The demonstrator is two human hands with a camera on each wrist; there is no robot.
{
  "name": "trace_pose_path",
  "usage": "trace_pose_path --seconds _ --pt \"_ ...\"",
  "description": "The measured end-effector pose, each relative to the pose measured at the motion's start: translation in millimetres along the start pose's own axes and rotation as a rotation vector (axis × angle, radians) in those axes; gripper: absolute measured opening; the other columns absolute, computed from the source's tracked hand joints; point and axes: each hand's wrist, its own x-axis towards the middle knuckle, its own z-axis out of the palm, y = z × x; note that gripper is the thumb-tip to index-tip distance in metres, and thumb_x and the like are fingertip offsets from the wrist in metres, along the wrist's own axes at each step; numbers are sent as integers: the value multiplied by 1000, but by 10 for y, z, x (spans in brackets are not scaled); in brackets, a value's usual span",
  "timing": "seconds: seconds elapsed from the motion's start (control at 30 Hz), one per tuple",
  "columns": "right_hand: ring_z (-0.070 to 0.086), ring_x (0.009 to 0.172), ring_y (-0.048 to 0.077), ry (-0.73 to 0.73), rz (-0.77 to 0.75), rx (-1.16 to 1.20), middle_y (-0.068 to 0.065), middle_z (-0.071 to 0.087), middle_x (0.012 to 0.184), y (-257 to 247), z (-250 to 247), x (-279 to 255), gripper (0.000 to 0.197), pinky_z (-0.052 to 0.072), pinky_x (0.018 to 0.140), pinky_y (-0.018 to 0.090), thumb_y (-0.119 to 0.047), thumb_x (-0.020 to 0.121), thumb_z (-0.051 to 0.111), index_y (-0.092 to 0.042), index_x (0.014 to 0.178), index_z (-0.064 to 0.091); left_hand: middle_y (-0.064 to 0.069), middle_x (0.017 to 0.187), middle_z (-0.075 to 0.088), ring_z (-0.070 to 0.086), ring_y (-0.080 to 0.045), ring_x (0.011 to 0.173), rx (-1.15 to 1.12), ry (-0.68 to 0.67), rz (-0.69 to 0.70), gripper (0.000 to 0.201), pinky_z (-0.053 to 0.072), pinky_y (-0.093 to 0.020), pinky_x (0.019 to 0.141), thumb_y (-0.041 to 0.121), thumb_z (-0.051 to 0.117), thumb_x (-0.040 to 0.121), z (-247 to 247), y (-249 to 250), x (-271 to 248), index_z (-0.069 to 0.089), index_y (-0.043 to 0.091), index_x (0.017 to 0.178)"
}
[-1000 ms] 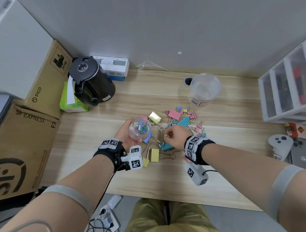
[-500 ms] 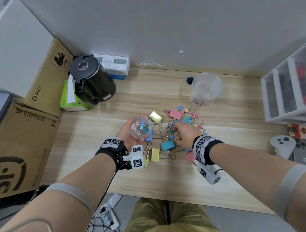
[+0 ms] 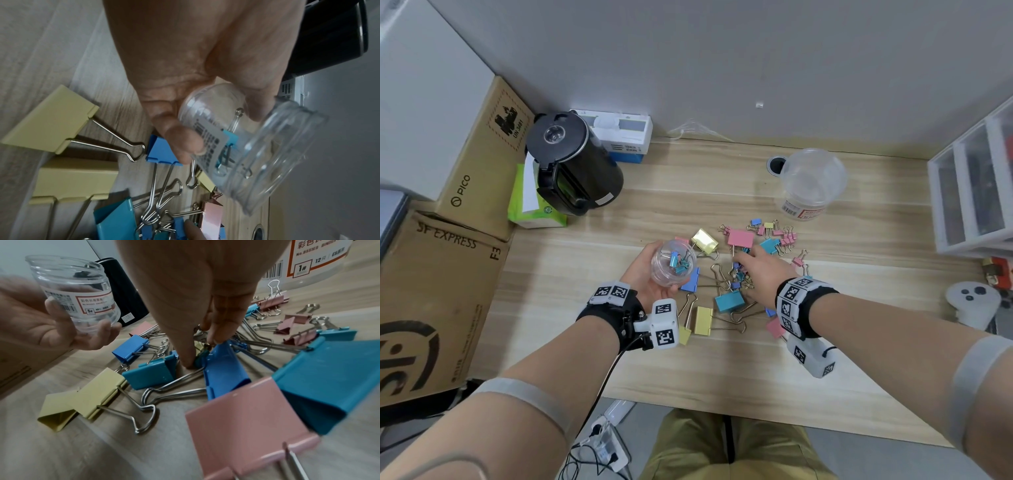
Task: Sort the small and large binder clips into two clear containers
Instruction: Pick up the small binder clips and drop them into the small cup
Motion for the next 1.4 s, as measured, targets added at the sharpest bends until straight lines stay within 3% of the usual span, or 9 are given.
trace_pose_path --seconds 0.07,0.2,0.37,0.53,0.77,0.9,1.1,1.4 --pt "58 92 24 -7 -4 -6 7 44 127 -6 -7 4 63 57 76 40 -21 77 77 -24 130 44 -9 82 74 57 -25 78 -1 7 -11 51 45 -20 40 51 45 100 -9 -9 16 75 9 96" --pt "46 107 23 16 -25 -37 5 44 121 -18 -2 11 57 51 88 39 -23 78 76 -21 127 47 -11 86 73 58 -25 78 -10 22 -23 51 47 -20 40 52 49 97 -30 -29 75 75 8 96" --pt "50 102 23 36 -40 -27 2 51 113 -10 -2 54 40 48 88 38 -22 83 74 -19 116 50 -10 87 74 61 -24 79 -20 22 -25 48 47 -21 39 51 50 97 -14 -33 96 73 9 101" --pt "53 101 24 27 -53 -40 2 55 113 -10 7 75 40 47 91 40 -22 87 68 -22 123 50 -9 87 74 63 -24 80 -18 19 -27 48 47 -21 39 51 51 97 1 -43 100 76 10 94" --pt "47 88 20 -59 -81 -36 2 44 106 -31 -24 111 44 49 75 36 -14 87 62 -28 127 48 -9 90 75 62 -23 80 0 -2 -24 47 48 -21 41 52 51 96 -18 -82 153 72 11 104" --pt "53 88 25 -47 -104 18 4 44 104 3 -24 119 36 52 76 42 -7 87 56 -20 120 50 -9 91 75 63 -23 80 1 5 -29 48 48 -21 40 53 52 96 -28 -85 167 72 11 107" --pt "51 94 26 -73 -129 128 9 53 108 41 -131 94 24 43 77 35 -20 90 61 -9 111 56 -9 88 74 61 -23 78 23 12 -23 49 47 -19 39 53 49 97 -3 -87 193 72 10 105" --pt "59 74 18 132 -26 467 0 65 86 83 -365 32 13 52 70 33 -14 82 70 -17 93 63 -17 87 74 59 -26 74 91 70 -56 52 46 -20 43 52 45 100 78 -121 219 71 8 106"
